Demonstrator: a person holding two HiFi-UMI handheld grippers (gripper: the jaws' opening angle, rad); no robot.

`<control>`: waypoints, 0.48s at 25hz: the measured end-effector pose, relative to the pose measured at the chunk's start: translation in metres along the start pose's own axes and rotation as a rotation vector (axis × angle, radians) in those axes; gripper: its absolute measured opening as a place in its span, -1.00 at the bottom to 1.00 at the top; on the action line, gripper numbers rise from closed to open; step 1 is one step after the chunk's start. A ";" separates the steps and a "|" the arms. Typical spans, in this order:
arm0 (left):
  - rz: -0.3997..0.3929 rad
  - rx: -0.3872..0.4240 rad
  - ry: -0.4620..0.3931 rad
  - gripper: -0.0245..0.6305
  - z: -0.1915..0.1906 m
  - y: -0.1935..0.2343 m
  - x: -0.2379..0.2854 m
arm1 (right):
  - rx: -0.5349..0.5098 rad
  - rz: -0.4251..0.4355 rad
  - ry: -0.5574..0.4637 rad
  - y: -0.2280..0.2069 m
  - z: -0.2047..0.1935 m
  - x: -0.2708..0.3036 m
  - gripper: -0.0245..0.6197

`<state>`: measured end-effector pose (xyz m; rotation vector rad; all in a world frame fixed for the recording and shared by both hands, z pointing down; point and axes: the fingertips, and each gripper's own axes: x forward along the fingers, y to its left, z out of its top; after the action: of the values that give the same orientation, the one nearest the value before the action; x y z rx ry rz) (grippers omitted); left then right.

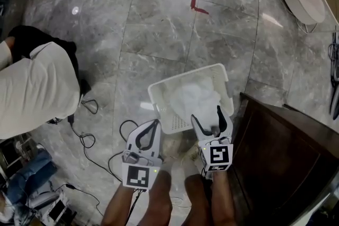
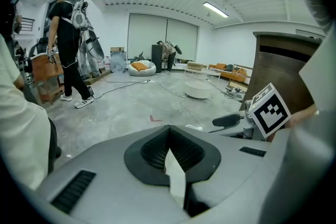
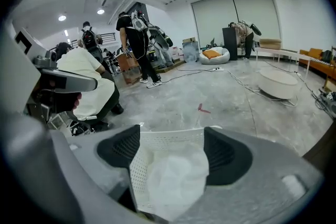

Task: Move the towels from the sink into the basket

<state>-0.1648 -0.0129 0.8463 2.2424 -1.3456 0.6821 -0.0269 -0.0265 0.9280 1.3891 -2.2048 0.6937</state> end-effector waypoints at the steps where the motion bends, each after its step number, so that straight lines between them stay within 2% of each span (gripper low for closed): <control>1: -0.002 0.004 -0.006 -0.90 0.007 0.000 -0.002 | 0.000 0.004 -0.001 0.001 0.006 -0.002 0.25; 8: -0.015 0.040 -0.050 -0.90 0.072 -0.001 -0.026 | -0.022 0.009 -0.041 0.010 0.076 -0.035 0.24; 12: -0.016 0.051 -0.089 -0.90 0.118 -0.008 -0.048 | -0.047 0.000 -0.079 0.014 0.127 -0.067 0.10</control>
<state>-0.1550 -0.0462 0.7238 2.3467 -1.3643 0.6243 -0.0262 -0.0540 0.7869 1.4152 -2.2669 0.5929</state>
